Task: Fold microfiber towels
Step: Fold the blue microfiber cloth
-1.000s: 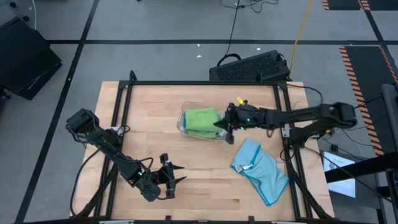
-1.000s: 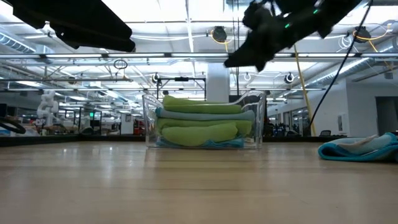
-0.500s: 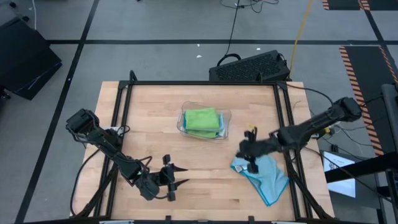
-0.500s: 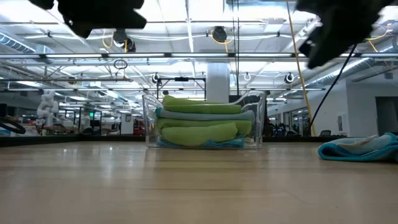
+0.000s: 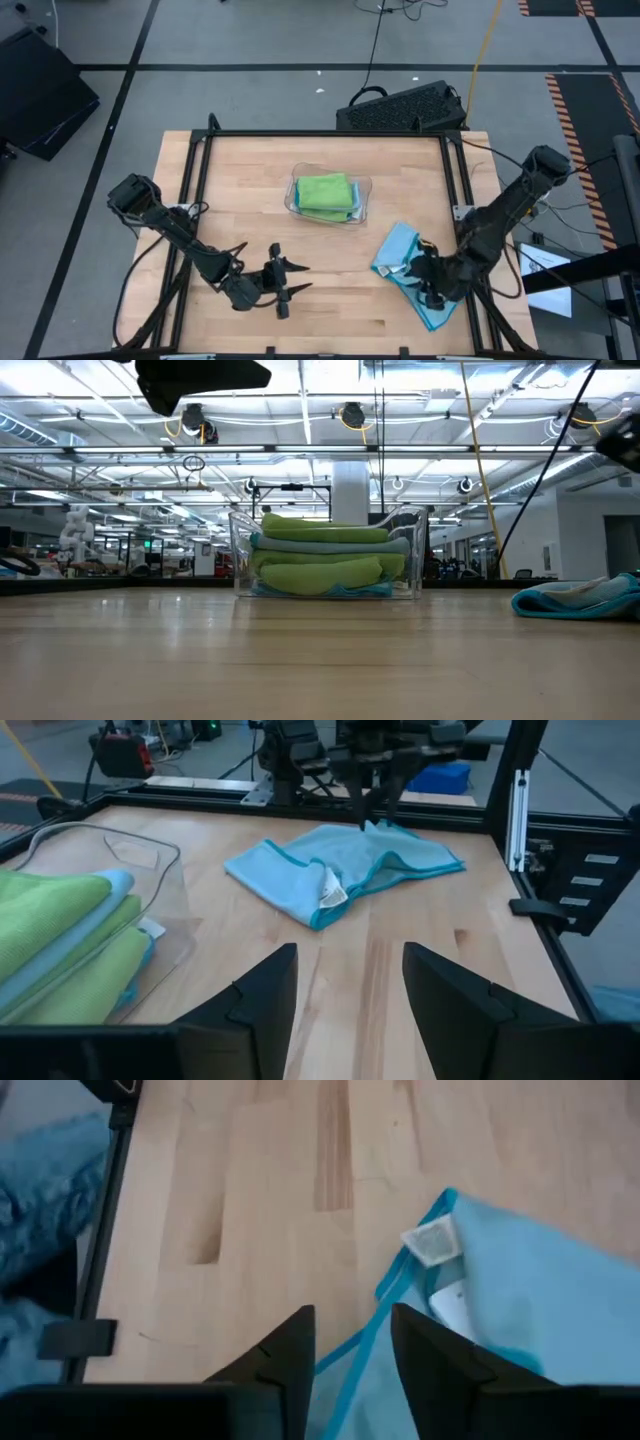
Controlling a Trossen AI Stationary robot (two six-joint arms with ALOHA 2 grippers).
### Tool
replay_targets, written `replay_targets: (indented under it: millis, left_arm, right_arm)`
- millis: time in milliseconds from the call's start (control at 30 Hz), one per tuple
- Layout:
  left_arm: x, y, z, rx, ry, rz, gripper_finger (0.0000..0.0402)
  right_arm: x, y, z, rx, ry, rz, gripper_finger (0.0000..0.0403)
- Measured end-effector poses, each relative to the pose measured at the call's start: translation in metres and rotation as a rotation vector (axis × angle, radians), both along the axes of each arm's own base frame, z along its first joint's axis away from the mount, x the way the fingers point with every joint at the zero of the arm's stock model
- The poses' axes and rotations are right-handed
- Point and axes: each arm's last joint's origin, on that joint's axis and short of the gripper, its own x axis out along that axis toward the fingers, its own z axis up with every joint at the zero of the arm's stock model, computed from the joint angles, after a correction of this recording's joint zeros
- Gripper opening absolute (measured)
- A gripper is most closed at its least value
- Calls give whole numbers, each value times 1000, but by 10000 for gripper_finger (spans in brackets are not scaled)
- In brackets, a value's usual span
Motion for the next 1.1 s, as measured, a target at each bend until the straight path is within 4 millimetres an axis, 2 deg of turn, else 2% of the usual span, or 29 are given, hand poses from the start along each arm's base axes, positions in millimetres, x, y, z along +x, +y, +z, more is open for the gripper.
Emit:
replay_targets:
  millis: [233,433,600,733,867,900,1100]
  left_arm:
    - [5,7,1,9,-3,17,186]
    - [10,14,0,22,9,5,186]
    - [13,18,0,19,14,2,186]
    - [13,18,0,15,14,4,186]
    - [14,18,2,-4,-5,5,186]
    - [14,17,3,-14,-20,4,186]
    - [20,10,19,-29,-111,-12,186]
  right_arm:
    - [-18,16,-20,23,-12,-24,134]
    - [-22,28,-44,-43,45,-62,134]
    - [-20,30,-65,-125,112,-103,134]
    - [-19,31,-75,-170,124,-117,105]
    - [-17,30,-75,-224,89,-96,22]
    - [-17,30,-73,-242,67,-86,12]
    - [-2,40,-33,-297,-213,-109,4]
